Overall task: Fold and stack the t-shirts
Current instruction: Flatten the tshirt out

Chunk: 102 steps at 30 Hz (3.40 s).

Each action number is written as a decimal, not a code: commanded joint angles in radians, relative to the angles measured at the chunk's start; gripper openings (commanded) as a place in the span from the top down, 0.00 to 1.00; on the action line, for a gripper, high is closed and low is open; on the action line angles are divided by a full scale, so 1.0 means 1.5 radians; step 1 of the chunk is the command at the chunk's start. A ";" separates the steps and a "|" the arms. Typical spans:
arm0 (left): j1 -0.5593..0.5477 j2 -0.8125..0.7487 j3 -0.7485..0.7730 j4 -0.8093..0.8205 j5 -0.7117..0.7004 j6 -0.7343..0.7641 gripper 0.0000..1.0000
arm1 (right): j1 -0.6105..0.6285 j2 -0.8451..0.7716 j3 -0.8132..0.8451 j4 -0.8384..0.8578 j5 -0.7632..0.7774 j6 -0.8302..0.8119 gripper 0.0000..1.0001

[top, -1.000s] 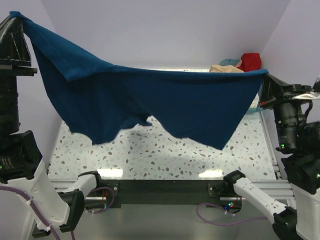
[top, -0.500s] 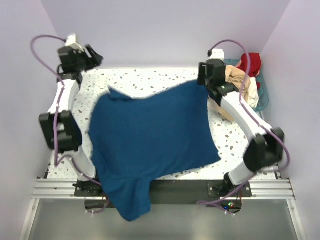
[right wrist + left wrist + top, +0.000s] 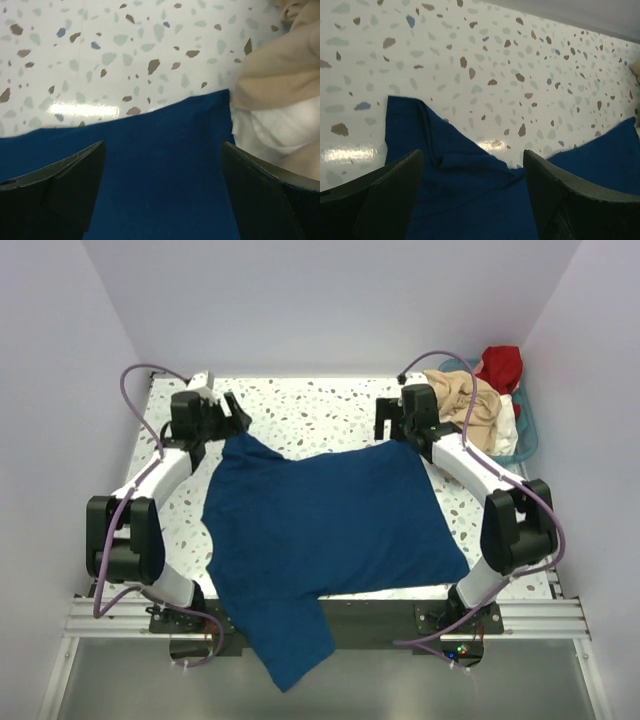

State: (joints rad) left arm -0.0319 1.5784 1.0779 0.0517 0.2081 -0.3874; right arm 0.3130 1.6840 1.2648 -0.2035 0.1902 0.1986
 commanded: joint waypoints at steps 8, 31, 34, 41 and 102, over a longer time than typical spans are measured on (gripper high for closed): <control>-0.068 0.006 -0.194 0.081 -0.015 -0.047 0.15 | 0.037 -0.104 -0.162 0.051 -0.100 0.079 0.01; -0.033 0.336 0.099 0.014 -0.007 -0.039 0.12 | 0.040 0.128 -0.084 0.031 -0.121 0.096 0.01; -0.024 0.386 0.165 -0.013 0.002 -0.033 0.12 | 0.039 0.149 -0.054 0.019 -0.122 0.104 0.01; -0.010 0.463 0.314 -0.065 0.002 -0.025 0.12 | 0.040 0.222 0.030 -0.013 -0.126 0.111 0.01; 0.006 0.234 0.023 -0.029 -0.142 -0.003 0.09 | 0.111 0.177 -0.007 -0.041 -0.020 0.124 0.01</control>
State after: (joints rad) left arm -0.0414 1.8729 1.0454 0.0826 -0.0219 -0.4053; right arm 0.5026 1.9072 1.1999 -0.2199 0.1585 0.3916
